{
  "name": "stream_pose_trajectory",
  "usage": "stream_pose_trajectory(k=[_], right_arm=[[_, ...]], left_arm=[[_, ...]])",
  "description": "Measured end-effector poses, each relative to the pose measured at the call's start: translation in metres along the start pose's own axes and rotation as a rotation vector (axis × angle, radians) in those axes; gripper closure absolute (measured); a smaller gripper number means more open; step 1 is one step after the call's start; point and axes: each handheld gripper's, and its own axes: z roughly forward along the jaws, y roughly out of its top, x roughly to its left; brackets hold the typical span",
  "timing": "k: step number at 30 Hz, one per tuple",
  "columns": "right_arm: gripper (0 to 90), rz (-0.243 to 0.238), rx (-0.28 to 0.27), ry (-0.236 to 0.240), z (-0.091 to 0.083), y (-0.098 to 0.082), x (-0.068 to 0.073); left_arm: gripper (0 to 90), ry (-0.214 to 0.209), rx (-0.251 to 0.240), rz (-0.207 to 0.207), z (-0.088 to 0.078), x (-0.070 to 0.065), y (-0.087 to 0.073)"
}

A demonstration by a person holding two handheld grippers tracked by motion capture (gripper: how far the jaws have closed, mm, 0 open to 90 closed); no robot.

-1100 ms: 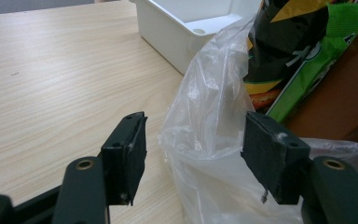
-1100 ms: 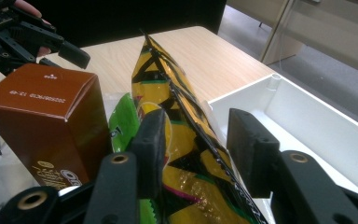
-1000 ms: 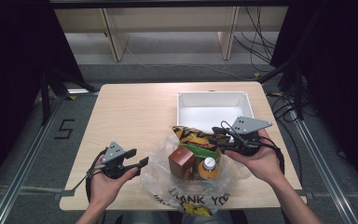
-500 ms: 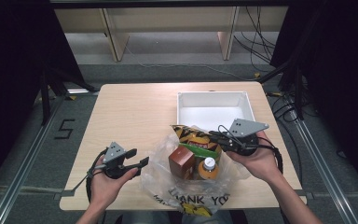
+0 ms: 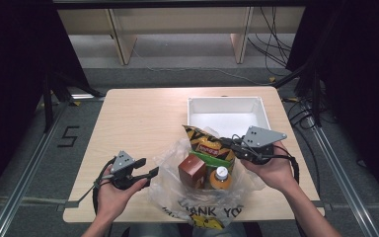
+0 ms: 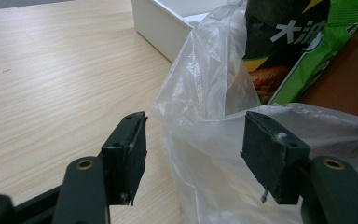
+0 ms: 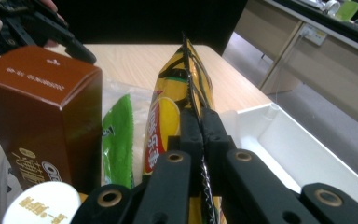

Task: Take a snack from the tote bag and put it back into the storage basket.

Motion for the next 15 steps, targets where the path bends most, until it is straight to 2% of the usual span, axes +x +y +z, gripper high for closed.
stream_pose_trajectory(k=[2,4,5,7,11,15], right_arm=[[90.0,-0.007,-0.01,-0.001,-0.002,0.002,-0.001],[90.0,-0.002,-0.022,-0.016,-0.005,0.005,-0.001],[90.0,-0.02,-0.032,-0.022,-0.005,0.007,-0.002],[90.0,-0.023,-0.037,-0.015,-0.008,0.01,-0.002],[90.0,-0.023,-0.064,-0.044,-0.012,0.015,-0.003],[90.0,-0.018,-0.078,-0.037,-0.014,0.019,-0.003]], left_arm=[[39.6,0.001,0.006,0.013,0.0,0.0,0.0],[39.6,-0.002,0.004,0.01,0.001,-0.001,0.0],[39.7,-0.001,0.002,0.004,0.001,-0.001,0.0],[39.6,-0.001,0.001,0.005,0.001,-0.001,0.001],[39.6,0.001,0.001,0.004,0.001,-0.001,0.0],[39.6,0.0,0.002,0.006,0.001,-0.001,0.0]])
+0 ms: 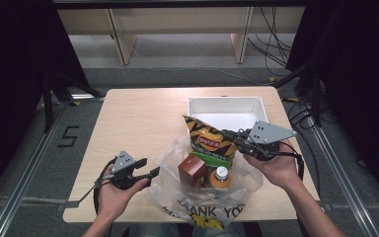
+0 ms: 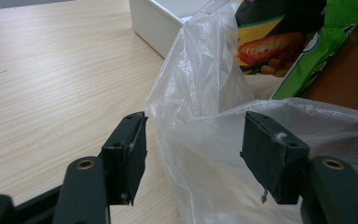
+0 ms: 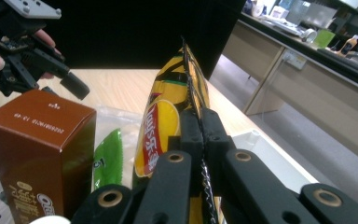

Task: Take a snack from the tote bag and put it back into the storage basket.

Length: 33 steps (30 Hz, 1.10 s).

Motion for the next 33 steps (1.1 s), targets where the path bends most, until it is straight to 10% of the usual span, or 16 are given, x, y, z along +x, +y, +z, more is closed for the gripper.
stream_pose_trajectory(k=[33], right_arm=[[90.0,0.006,-0.102,-0.037,-0.011,0.022,-0.007]], left_arm=[[39.3,-0.003,0.002,0.009,0.001,-0.001,0.0]])
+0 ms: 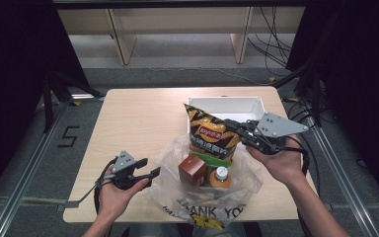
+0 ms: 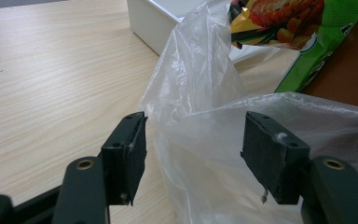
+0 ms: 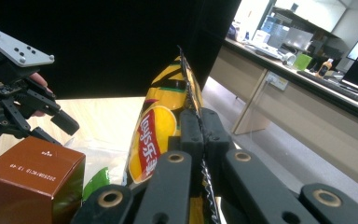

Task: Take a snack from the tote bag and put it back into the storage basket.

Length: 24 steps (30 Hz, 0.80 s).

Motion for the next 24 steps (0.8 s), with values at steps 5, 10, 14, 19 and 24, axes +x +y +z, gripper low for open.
stream_pose_trajectory(k=[5,10,14,19,24], right_arm=[[90.0,-0.002,0.0,-0.016,-0.001,0.003,0.0],[90.0,-0.016,-0.011,-0.025,-0.002,0.006,-0.002],[90.0,-0.008,-0.02,-0.019,-0.002,0.007,-0.003],[90.0,0.013,-0.037,-0.023,-0.003,0.01,-0.004],[90.0,-0.007,-0.047,-0.04,-0.005,0.013,-0.006]], left_arm=[[39.3,0.001,0.0,0.0,0.0,0.0,0.0],[39.3,0.0,0.0,0.001,0.0,0.0,0.0],[39.3,0.0,0.0,0.001,0.0,0.0,0.0],[39.3,0.0,0.004,0.004,0.0,0.001,0.0],[39.3,0.0,0.005,0.004,0.0,0.001,0.0]])
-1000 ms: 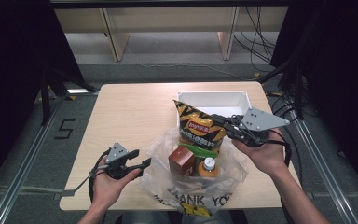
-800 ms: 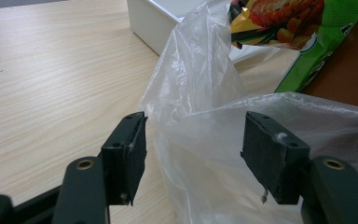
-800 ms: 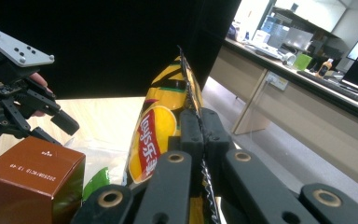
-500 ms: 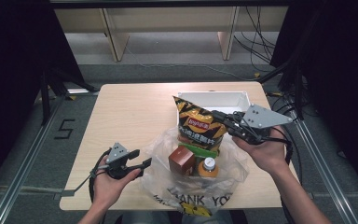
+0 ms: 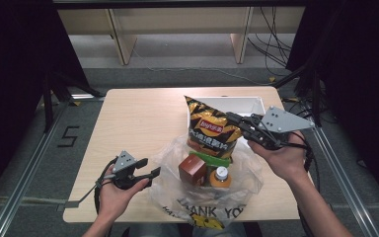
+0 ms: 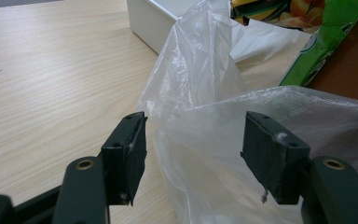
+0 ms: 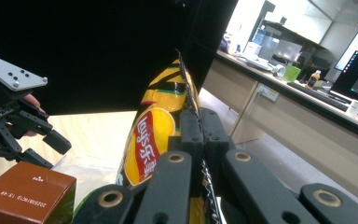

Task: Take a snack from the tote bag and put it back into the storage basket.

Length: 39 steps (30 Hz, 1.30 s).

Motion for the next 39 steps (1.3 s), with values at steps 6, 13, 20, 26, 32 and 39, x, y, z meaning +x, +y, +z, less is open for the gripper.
stream_pose_trajectory(k=[6,13,20,26,32,39], right_arm=[[90.0,0.003,-0.007,0.005,0.0,0.002,0.0],[90.0,-0.007,-0.019,-0.012,-0.001,0.007,-0.002],[90.0,0.005,-0.033,-0.015,-0.003,0.009,-0.004],[90.0,0.013,-0.055,-0.035,-0.003,0.014,-0.005],[90.0,-0.002,-0.07,-0.051,-0.002,0.018,-0.008],[90.0,-0.001,-0.067,-0.055,-0.002,0.019,-0.009]], left_arm=[[39.3,-0.001,0.001,-0.006,0.0,0.0,0.0],[39.3,-0.006,-0.001,-0.017,0.001,-0.001,-0.001],[39.3,-0.007,-0.003,-0.007,0.002,-0.001,-0.001],[39.3,-0.007,-0.004,-0.007,0.002,-0.001,-0.001],[39.3,-0.008,-0.005,-0.017,0.002,-0.001,-0.001],[39.3,-0.008,-0.005,-0.016,0.002,-0.001,-0.001]])
